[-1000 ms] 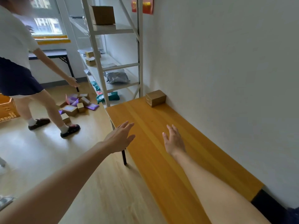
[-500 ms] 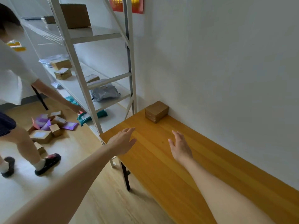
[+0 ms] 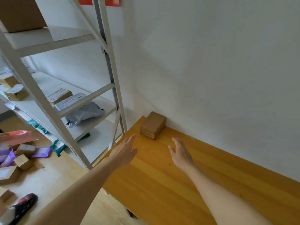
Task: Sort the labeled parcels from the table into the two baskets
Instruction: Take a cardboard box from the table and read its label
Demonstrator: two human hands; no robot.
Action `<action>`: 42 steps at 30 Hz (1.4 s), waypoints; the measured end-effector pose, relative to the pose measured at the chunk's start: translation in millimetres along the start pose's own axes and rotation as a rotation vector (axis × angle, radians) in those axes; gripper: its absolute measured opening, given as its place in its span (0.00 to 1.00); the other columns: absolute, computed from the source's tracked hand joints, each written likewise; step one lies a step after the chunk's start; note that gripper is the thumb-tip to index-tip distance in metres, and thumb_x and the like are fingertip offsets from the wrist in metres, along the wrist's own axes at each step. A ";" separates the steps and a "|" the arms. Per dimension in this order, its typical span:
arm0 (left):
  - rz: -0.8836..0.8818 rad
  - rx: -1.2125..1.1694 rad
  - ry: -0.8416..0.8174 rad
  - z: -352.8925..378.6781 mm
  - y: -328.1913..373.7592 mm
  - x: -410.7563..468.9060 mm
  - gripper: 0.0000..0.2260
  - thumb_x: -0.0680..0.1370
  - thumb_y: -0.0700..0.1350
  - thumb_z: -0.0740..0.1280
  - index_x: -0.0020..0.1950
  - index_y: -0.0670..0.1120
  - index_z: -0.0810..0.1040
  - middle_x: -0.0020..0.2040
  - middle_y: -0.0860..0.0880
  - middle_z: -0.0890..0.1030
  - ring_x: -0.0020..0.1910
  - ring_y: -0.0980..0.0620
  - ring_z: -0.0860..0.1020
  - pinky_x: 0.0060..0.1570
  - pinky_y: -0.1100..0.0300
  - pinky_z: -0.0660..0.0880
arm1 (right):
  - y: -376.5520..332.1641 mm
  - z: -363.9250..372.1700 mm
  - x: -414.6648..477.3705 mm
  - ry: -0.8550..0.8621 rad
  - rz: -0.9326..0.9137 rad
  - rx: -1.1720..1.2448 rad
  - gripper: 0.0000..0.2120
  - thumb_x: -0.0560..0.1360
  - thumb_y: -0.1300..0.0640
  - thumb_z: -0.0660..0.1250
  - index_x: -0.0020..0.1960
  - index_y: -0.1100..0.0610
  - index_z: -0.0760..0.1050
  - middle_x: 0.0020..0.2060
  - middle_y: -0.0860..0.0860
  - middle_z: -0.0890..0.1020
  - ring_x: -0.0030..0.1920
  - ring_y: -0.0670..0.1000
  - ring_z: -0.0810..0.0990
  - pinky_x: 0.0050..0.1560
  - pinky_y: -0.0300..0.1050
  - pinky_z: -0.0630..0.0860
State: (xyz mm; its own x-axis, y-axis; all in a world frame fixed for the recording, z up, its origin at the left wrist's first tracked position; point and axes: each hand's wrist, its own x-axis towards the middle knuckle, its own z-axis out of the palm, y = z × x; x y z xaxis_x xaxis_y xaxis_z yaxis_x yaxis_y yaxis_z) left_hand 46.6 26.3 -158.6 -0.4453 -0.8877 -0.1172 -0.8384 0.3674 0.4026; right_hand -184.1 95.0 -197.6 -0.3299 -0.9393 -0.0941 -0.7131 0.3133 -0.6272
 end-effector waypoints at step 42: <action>-0.423 -0.917 -0.474 82.9 -95.9 309.3 0.07 0.78 0.55 0.65 0.49 0.53 0.76 0.53 0.49 0.78 0.51 0.48 0.75 0.52 0.50 0.74 | -32.6 112.1 220.6 0.145 0.556 0.419 0.26 0.79 0.64 0.62 0.74 0.49 0.63 0.74 0.47 0.64 0.72 0.51 0.66 0.52 0.25 0.68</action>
State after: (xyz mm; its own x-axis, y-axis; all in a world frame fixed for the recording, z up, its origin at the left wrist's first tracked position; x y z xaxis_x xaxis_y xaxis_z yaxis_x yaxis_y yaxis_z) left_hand -36.7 -260.5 -308.7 -0.4180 -0.6251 -0.6592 -0.4884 -0.4571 0.7433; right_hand -164.3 -138.1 -284.6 -0.6758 -0.6185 -0.4008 -0.1264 0.6331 -0.7637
